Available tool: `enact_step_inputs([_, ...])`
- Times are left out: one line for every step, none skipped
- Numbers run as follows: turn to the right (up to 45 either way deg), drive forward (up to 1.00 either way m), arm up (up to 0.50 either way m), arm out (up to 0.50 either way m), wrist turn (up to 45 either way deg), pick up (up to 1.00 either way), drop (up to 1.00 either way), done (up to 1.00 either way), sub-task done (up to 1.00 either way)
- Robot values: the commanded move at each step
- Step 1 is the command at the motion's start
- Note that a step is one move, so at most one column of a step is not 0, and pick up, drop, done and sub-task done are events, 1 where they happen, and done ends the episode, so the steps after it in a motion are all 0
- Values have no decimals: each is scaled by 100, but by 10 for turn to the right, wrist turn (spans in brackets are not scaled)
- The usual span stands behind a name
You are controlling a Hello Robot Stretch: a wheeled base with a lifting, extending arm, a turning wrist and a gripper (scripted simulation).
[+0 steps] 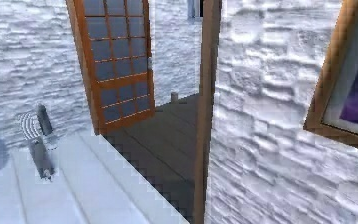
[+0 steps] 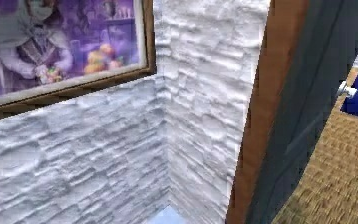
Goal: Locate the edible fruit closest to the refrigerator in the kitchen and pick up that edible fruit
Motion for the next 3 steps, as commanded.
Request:
enact_step_inputs([0, 20, 0, 0, 0, 0, 0, 0, 0])
enact_step_inputs([-360, 0, 0, 0, 0, 0, 0, 0, 0])
enact_step_inputs([0, 55, 0, 0, 0, 0, 0, 0, 0])
